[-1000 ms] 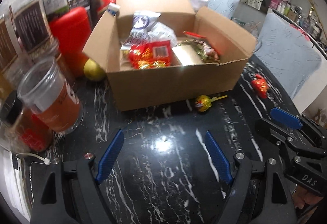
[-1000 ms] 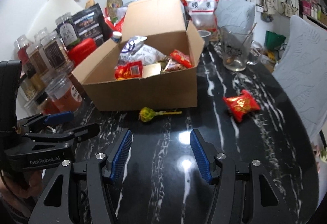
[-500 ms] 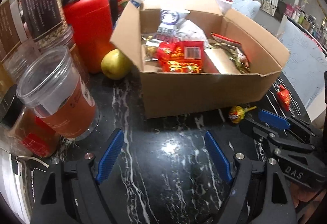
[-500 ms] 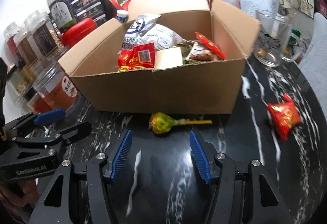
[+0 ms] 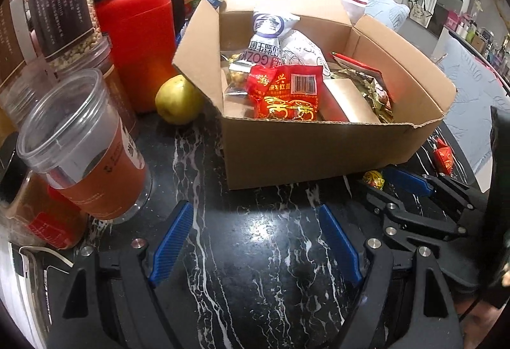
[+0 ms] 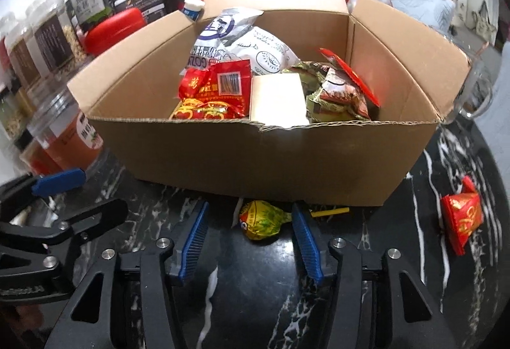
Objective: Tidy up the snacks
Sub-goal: 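Grasp the yellow-green lollipop on the table with the right tool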
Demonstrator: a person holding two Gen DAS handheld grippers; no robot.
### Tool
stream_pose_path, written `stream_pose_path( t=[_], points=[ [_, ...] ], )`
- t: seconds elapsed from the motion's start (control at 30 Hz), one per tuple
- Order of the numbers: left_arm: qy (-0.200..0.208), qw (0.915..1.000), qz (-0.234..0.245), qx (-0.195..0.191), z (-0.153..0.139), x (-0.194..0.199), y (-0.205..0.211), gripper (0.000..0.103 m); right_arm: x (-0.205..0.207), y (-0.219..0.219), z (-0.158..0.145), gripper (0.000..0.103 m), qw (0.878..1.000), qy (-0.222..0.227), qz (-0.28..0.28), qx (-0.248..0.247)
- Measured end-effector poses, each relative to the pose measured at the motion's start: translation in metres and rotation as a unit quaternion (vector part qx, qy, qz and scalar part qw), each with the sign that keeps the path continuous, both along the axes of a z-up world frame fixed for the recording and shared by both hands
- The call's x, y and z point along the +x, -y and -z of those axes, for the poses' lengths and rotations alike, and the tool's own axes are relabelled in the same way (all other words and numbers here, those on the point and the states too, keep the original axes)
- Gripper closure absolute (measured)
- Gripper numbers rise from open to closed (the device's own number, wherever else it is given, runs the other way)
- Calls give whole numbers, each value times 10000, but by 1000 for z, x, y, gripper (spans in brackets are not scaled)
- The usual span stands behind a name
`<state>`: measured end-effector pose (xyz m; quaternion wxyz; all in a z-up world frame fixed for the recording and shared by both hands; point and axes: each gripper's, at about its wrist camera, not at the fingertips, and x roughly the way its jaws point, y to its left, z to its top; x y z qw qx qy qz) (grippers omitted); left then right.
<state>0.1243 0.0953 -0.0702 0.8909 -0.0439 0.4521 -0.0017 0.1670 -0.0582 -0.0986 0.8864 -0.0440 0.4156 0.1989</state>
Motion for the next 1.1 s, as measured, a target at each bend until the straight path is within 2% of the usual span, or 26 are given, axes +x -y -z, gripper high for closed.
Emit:
stream_pose_path(
  t=[0.07, 0.23, 0.37, 0.6, 0.83, 1.1],
  points=[
    [6, 10000, -6, 9, -1, -1, 1, 22, -4, 0, 2, 70, 9995, 180, 17, -245],
    [30, 10000, -10, 44, -5, -5, 4, 22, -8, 10, 0, 75, 9995, 203, -103, -209],
    [52, 10000, 36, 42, -8, -8, 9, 22, -17, 28, -1, 75, 9999, 62, -140, -3],
    [101, 9993, 342, 129, -11, -7, 38, 22, -47, 74, -13, 75, 9995, 83, 216, 203],
    [217, 9946, 986, 248, -19, -5, 98, 22, -69, 121, -35, 75, 9969, 325, 542, 464],
    [216, 9875, 1553, 188, -21, 7, 166, 22, -74, 176, -43, 75, 9936, 442, 874, 567]
  ],
)
